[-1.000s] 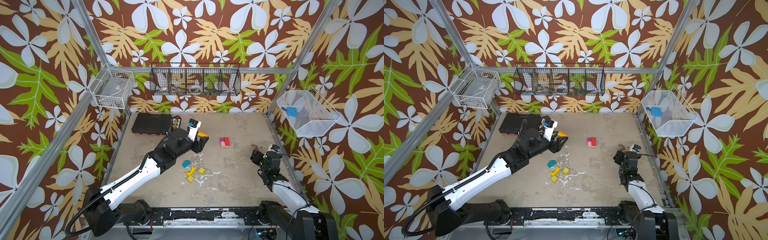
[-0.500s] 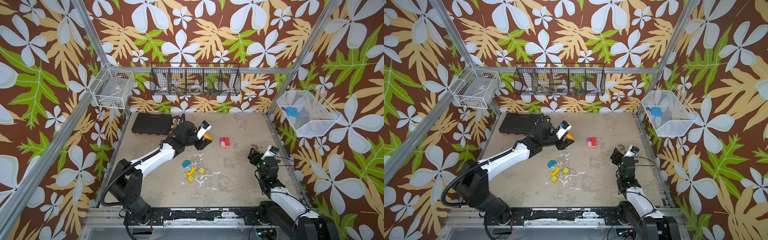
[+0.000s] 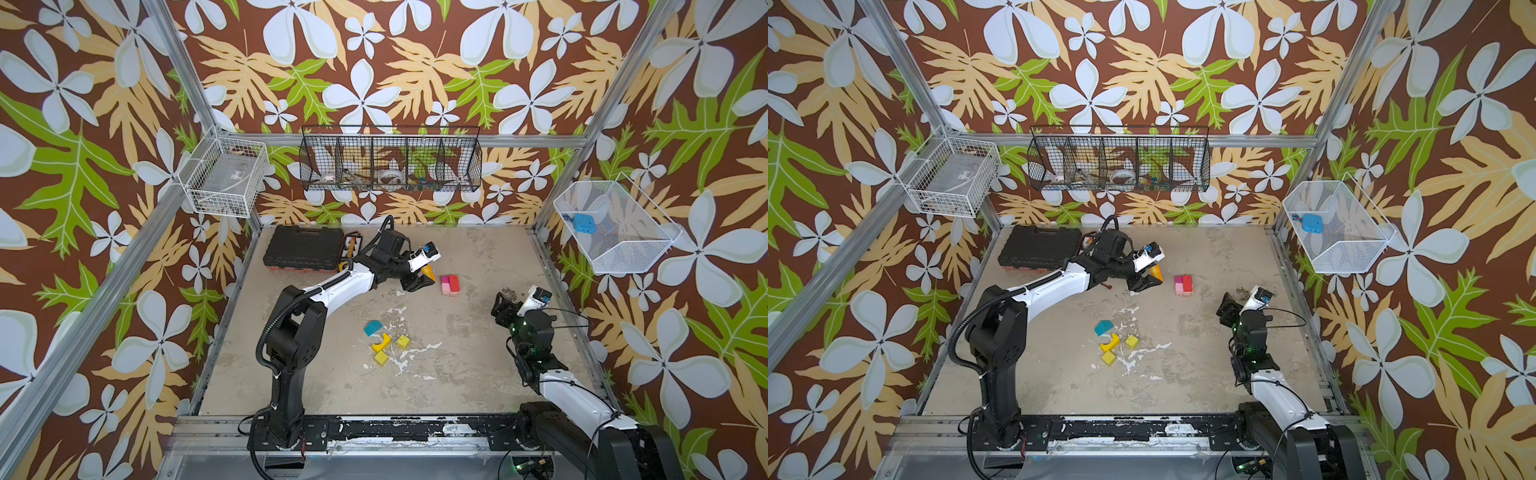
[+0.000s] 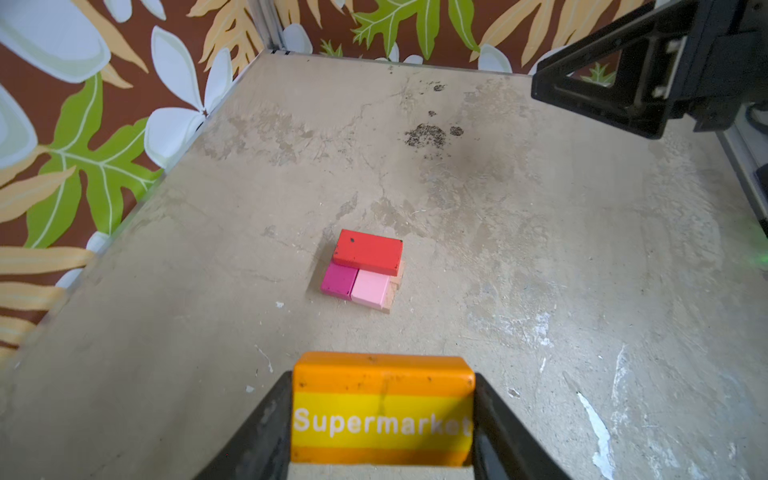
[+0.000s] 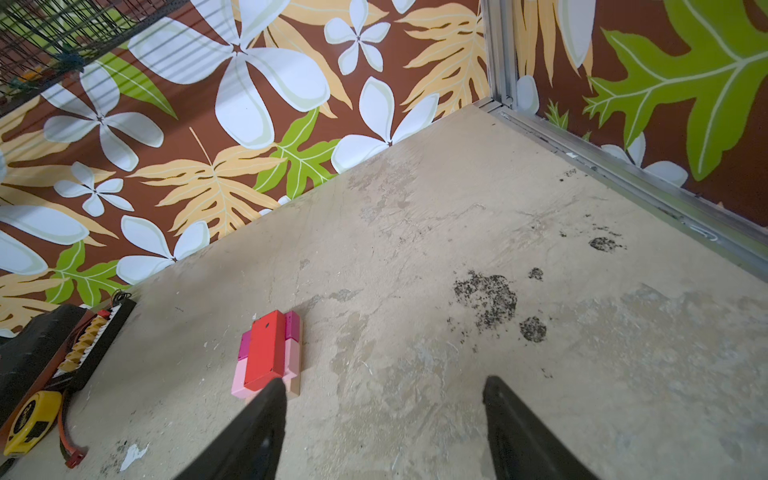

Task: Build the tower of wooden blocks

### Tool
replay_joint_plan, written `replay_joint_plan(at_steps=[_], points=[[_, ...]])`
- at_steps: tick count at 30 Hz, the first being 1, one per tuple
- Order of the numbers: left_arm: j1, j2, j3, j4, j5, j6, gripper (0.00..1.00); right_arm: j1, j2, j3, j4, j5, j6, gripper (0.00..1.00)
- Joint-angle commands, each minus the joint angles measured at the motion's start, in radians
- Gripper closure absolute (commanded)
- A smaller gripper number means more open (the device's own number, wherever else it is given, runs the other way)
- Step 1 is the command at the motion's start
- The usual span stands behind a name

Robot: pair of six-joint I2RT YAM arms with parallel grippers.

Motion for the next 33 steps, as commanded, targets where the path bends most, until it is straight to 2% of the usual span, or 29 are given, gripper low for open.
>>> replay_joint_plan(at_steps=[1, 8, 13, 24, 29, 33], points=[[0.002, 0.063, 0.09, -0.091, 0.085, 0.12, 1.0, 0.002, -0.007, -0.005, 0.027, 0.01, 0.0, 0.24], [0.0, 0.304, 0.427, -0.343, 0.053, 0.21, 1.0, 0.002, -0.005, -0.003, 0.027, 0.005, -0.001, 0.24], [-0.002, 0.383, 0.538, -0.42, 0.041, 0.249, 1.0, 0.002, 0.007, 0.004, 0.024, 0.01, 0.0, 0.23], [-0.067, 0.557, 0.814, -0.519, -0.152, 0.201, 1.0, 0.001, 0.013, 0.006, 0.025, 0.005, -0.001, 0.23], [-0.07, 0.572, 0.835, -0.459, -0.19, 0.141, 1.0, 0.001, 0.008, 0.003, 0.025, 0.004, -0.001, 0.23], [-0.076, 0.576, 0.832, -0.457, -0.197, 0.143, 1.0, 0.001, 0.006, 0.002, 0.027, 0.002, -0.002, 0.22]])
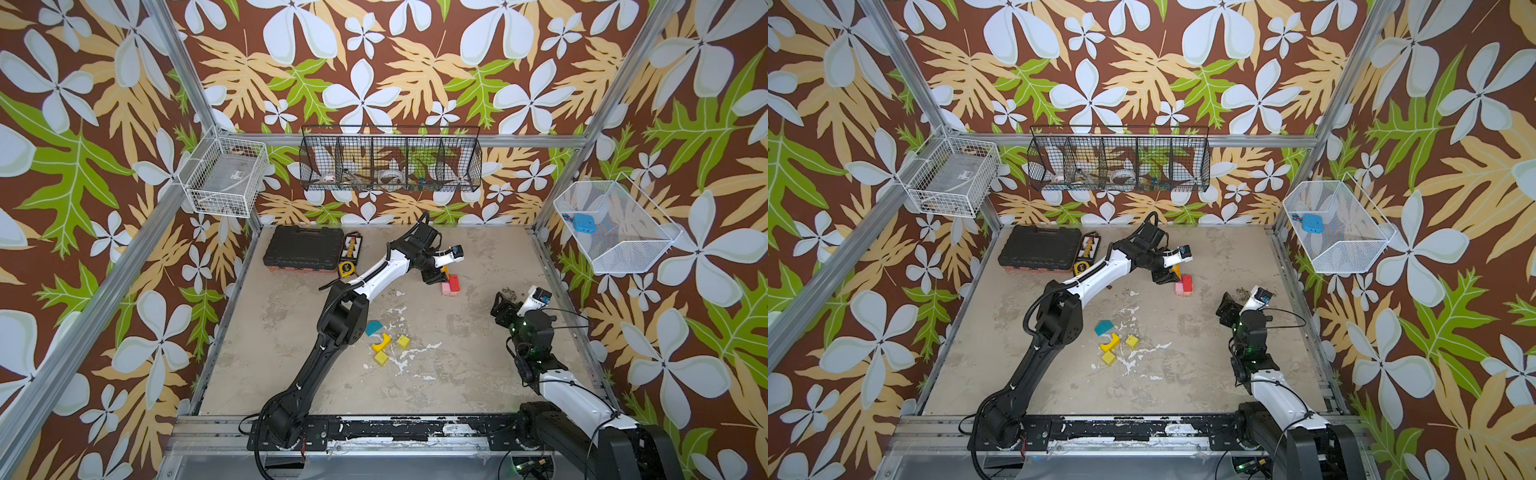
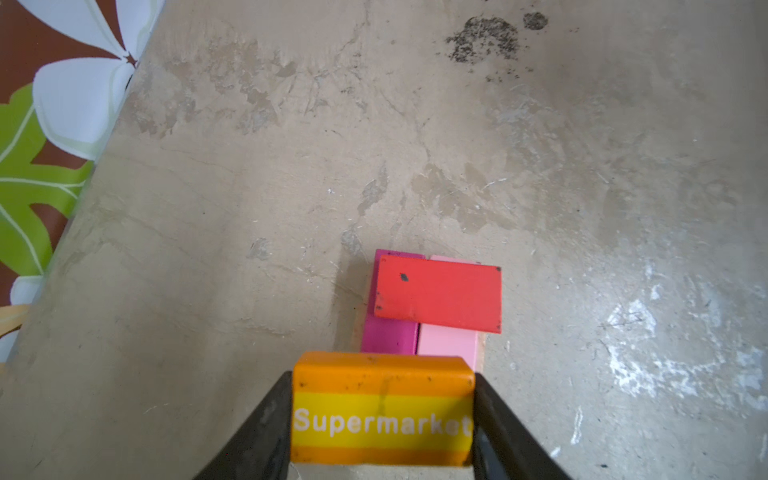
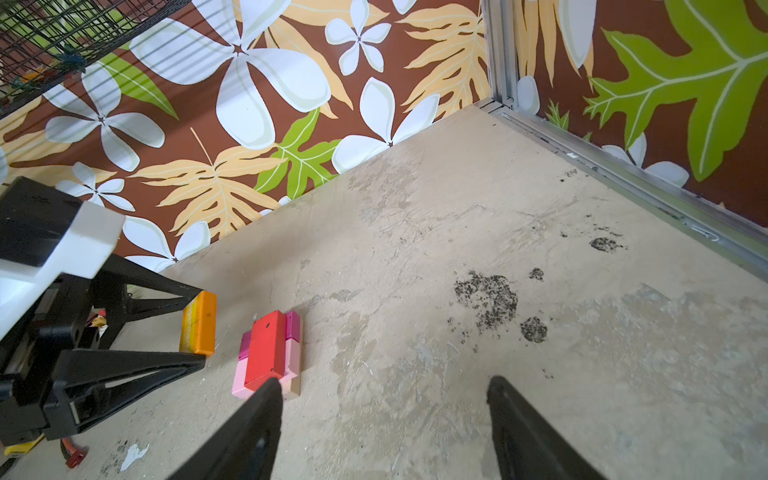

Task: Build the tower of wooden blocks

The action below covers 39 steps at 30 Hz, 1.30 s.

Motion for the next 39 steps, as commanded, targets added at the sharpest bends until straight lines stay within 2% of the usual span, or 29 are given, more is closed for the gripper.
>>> replay_joint_plan(at_steps=[1, 10, 25, 39], points=[[-0.007, 0.009, 0.001, 0.015, -0.018, -0.013, 1.0, 0.0, -0.001, -0.001, 0.022, 0.001, -0.002, 0.22], [-0.034, 0.038, 0.001, 0.015, -0.031, 0.033, 1.0, 0.0, -0.006, -0.004, 0.025, 0.001, -0.001, 0.22], [-0.036, 0.059, 0.002, 0.03, -0.041, 0.039, 1.0, 0.0, -0.008, -0.006, 0.026, 0.0, -0.001, 0.21], [-0.045, 0.04, -0.035, 0.031, -0.058, 0.029, 0.77, 0.001, -0.01, -0.009, 0.027, 0.0, 0.0, 0.22]])
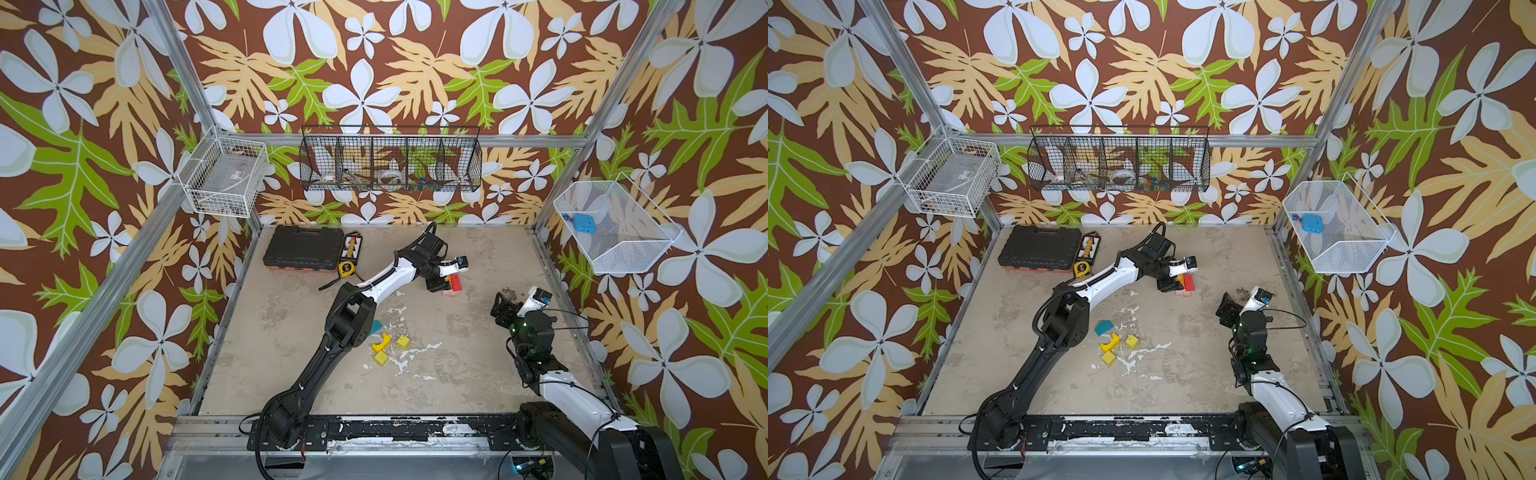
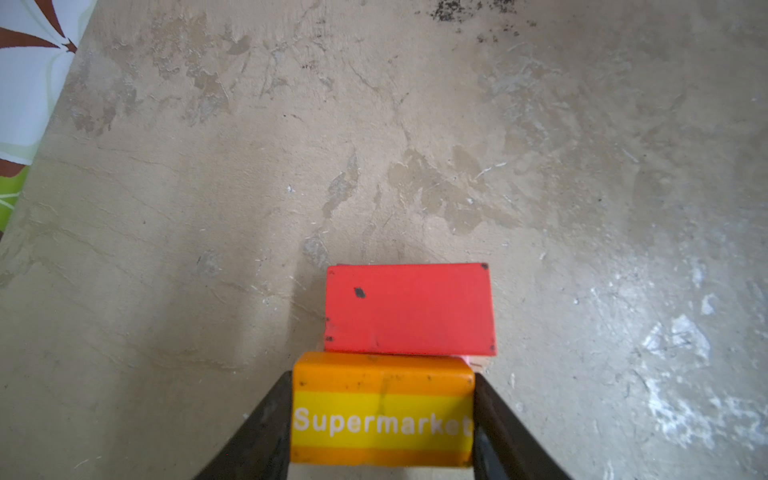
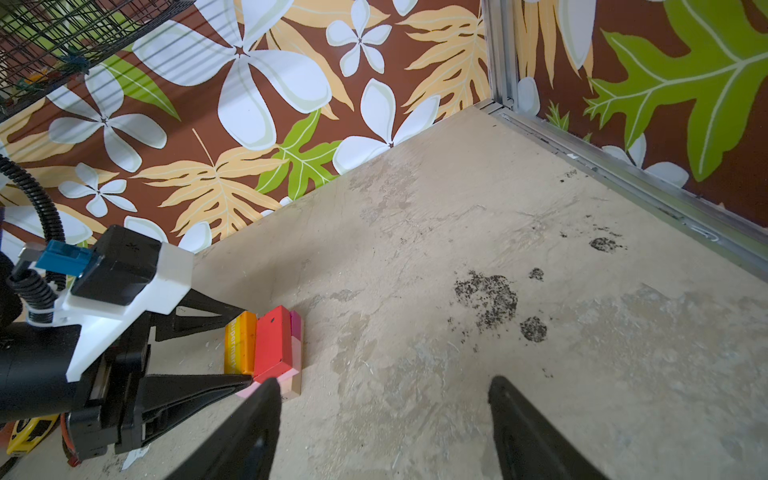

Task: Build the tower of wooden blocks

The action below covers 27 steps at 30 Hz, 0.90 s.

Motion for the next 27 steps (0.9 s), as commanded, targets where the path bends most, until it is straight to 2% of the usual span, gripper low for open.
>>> replay_joint_plan(at_steps=[1, 9, 15, 27], points=[[-0.004, -0.009, -0.005, -0.027, -0.018, -0.001, 0.75, 0.0, -0.002, -0.002, 0.024, 0.0, 0.0, 0.22], [-0.005, -0.032, -0.029, -0.008, -0.03, -0.013, 0.65, 0.001, -0.001, -0.002, 0.026, -0.001, 0.0, 0.21], [-0.007, -0.046, -0.048, 0.004, -0.047, -0.024, 0.52, 0.0, -0.001, -0.002, 0.026, -0.001, 0.0, 0.21], [-0.017, -0.067, -0.072, 0.018, -0.044, -0.014, 0.46, 0.001, 0.0, -0.001, 0.027, -0.001, 0.0, 0.21]])
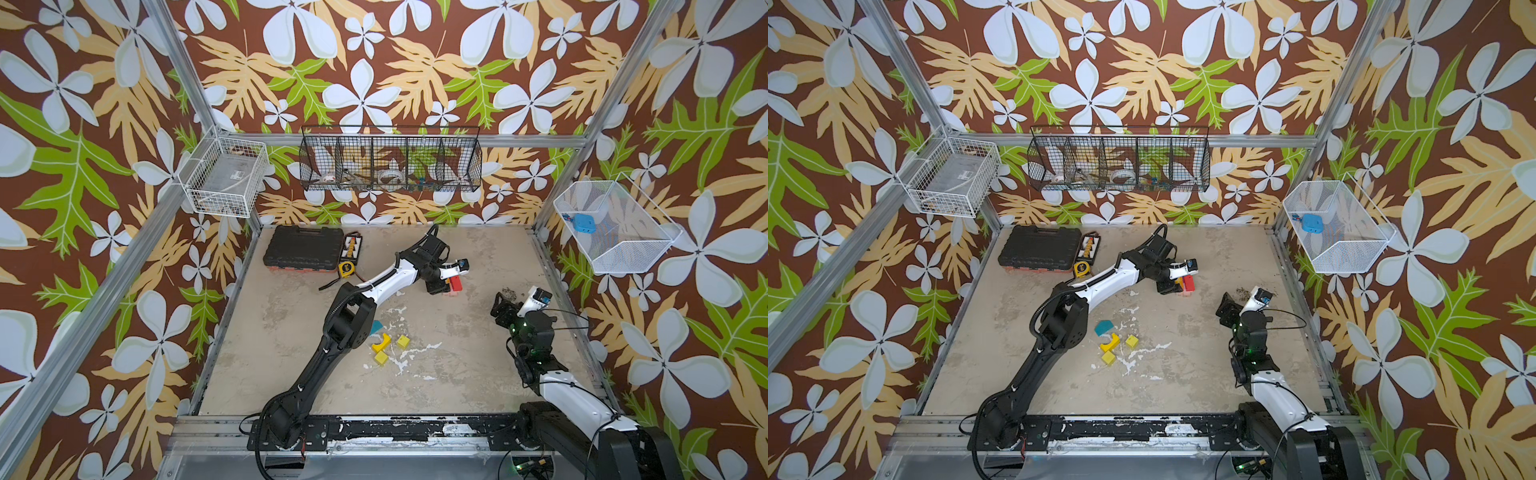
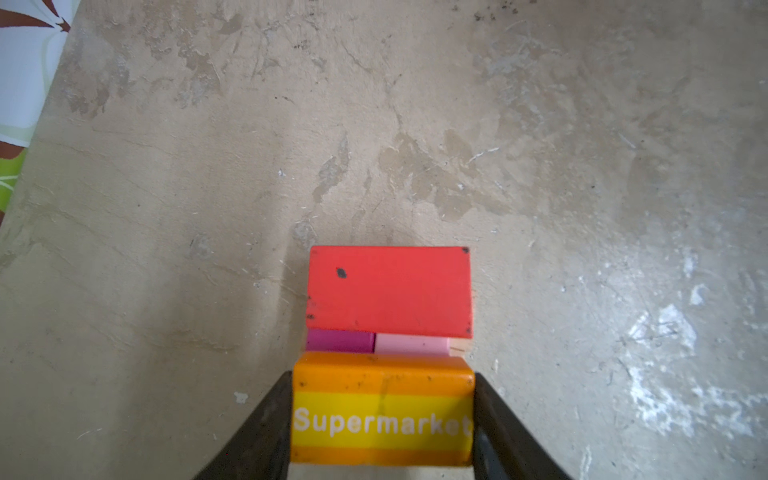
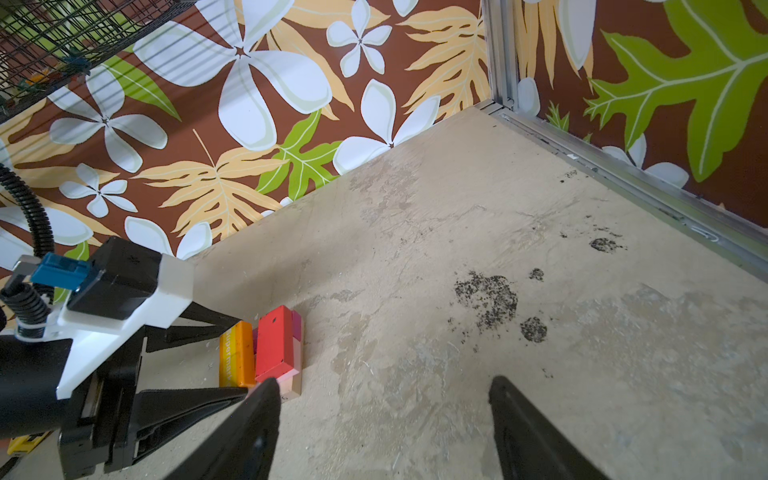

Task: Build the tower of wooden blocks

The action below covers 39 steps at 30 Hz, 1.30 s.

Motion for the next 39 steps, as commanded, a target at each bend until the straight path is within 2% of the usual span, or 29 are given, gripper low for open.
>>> replay_joint_plan(at_steps=[1, 3, 4, 5, 6, 14, 19, 22, 25, 28, 30, 32, 34, 36, 39], points=[[-0.002, -0.016, -0.001, 0.012, 0.007, 0.001, 0.45, 0.0, 0.0, 0.0, 0.025, -0.001, 0.0, 0.21], [-0.002, -0.016, 0.001, 0.02, 0.005, -0.003, 0.42, 0.0, 0.0, 0.0, 0.026, -0.001, 0.0, 0.21], [-0.002, -0.016, 0.0, 0.023, 0.004, -0.005, 0.37, 0.0, 0.001, -0.001, 0.026, -0.001, 0.0, 0.21], [-0.002, -0.016, 0.001, 0.027, 0.002, -0.006, 0.05, 0.0, 0.001, 0.0, 0.026, -0.001, 0.0, 0.21], [-0.002, -0.016, 0.0, 0.032, -0.002, -0.008, 0.0, 0.0, 0.001, 0.0, 0.026, -0.001, 0.0, 0.21], [-0.002, -0.027, 0.0, 0.046, -0.012, -0.027, 0.0, 0.001, 0.001, -0.001, 0.025, -0.001, 0.002, 0.21], [-0.003, -0.097, -0.028, 0.052, 0.002, -0.083, 0.0, 0.0, 0.012, 0.005, 0.024, 0.003, 0.003, 0.2], [-0.003, -0.236, -0.17, 0.124, 0.052, -0.141, 0.0, 0.001, 0.037, 0.024, 0.014, 0.004, 0.003, 0.2], [-0.008, -0.434, -0.434, 0.31, 0.12, -0.203, 0.0, 0.0, 0.073, 0.046, 0.001, 0.002, 0.003, 0.2], [-0.009, -0.637, -0.734, 0.61, 0.079, -0.342, 0.0, 0.001, 0.116, 0.079, -0.015, -0.004, -0.001, 0.2], [-0.005, -0.757, -0.918, 0.81, 0.005, -0.486, 0.0, 0.0, 0.154, 0.107, -0.03, -0.009, -0.004, 0.2], [0.013, -0.833, -1.04, 0.949, -0.052, -0.648, 0.0, 0.0, 0.202, 0.145, -0.045, -0.022, -0.011, 0.2], [0.052, -0.858, -1.108, 1.033, -0.032, -0.818, 0.0, 0.0, 0.278, 0.203, -0.074, -0.042, -0.021, 0.2], [0.099, -0.833, -1.112, 1.042, 0.03, -0.976, 0.0, 0.0, 0.374, 0.285, -0.115, -0.086, -0.04, 0.24], [0.145, -0.764, -1.085, 1.003, 0.063, -1.098, 0.02, 0.0, 0.491, 0.392, -0.179, -0.142, -0.065, 0.32]])
